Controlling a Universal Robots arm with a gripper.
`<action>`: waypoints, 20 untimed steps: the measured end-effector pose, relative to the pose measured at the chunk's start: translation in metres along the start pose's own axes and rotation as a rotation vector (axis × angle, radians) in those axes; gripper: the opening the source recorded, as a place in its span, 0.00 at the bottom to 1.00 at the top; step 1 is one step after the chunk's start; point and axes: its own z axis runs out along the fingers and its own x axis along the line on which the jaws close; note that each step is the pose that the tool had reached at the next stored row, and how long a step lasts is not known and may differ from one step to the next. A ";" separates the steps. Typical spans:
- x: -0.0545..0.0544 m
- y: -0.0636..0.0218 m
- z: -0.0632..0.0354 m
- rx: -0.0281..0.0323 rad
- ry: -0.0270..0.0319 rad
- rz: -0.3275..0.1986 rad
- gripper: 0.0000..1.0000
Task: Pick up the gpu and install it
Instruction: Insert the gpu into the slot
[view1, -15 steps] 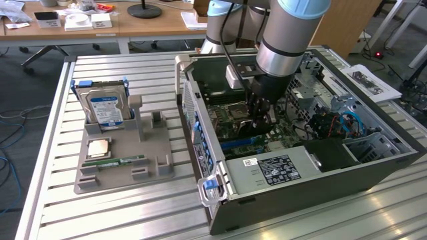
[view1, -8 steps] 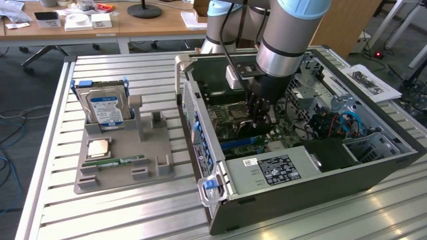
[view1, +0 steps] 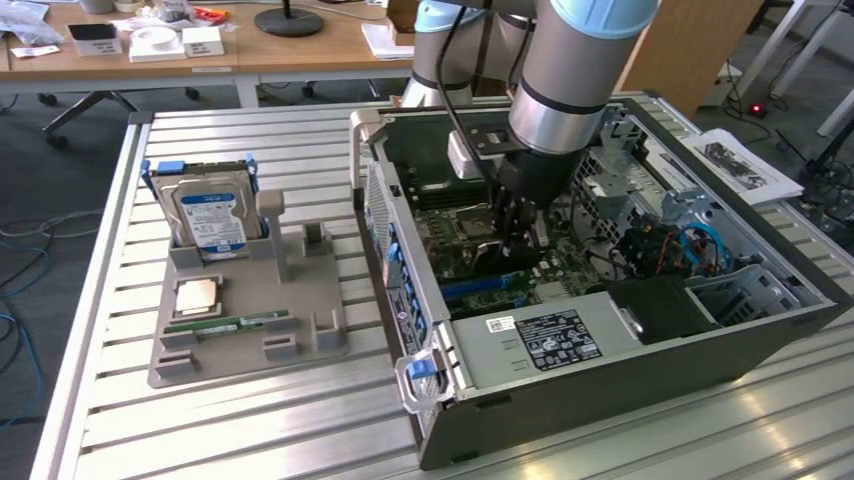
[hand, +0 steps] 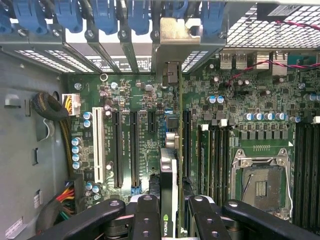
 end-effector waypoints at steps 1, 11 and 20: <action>0.000 0.0001 0.0000 0.0000 0.0000 0.000 0.27; 0.000 0.0041 0.0000 0.0000 -0.0001 0.000 0.27; 0.000 0.0062 0.0006 0.0000 0.0001 0.000 0.27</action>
